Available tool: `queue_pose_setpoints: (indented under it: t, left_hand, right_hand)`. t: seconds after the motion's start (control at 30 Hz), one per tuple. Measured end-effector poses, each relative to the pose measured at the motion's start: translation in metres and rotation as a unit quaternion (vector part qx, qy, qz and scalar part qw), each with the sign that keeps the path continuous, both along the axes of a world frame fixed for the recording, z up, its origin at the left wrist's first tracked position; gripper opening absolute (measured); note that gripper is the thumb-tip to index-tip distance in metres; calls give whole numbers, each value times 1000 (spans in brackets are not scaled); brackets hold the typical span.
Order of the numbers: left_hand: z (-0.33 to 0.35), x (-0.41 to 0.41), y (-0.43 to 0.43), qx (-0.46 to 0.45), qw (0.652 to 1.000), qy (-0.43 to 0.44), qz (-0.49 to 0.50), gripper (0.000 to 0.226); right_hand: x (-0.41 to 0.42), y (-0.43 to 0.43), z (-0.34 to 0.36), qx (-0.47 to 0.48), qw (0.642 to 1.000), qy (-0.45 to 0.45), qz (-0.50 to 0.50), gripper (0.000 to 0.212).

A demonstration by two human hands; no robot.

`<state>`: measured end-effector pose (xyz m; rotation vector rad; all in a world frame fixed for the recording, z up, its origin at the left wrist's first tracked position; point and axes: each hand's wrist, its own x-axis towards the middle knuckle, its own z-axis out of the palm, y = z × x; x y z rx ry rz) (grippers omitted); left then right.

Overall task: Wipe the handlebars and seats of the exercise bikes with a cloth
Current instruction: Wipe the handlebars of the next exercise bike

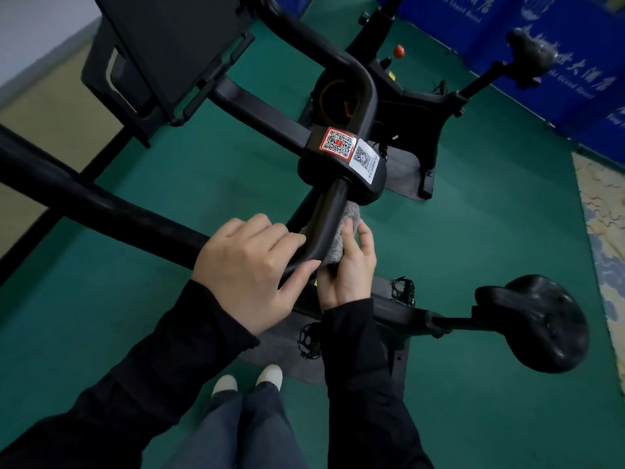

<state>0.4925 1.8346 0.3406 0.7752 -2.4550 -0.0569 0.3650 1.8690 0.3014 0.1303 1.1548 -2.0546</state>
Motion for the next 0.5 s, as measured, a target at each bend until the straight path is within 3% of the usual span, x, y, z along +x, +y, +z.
queue_pose_setpoints:
  t: [0.13,0.37,0.43,0.5]
  left_hand:
    - [-2,0,0,-14,1000,-1,2,29]
    - [1,-1,2,-10,1000,-4,6,30]
    - [1,-1,2,-3,1000,-6,9,31]
    - [1,-2,3,7,1000,-9,17,32]
  right_hand:
    - [1,-5,-3,-21,999,-45,20,17]
    - [-9,-3,-3,-23,995,-62,76,15]
    - [-13,2,-2,-8,997,-38,74,14]
    - [-16,16,0,19,996,52,69,7]
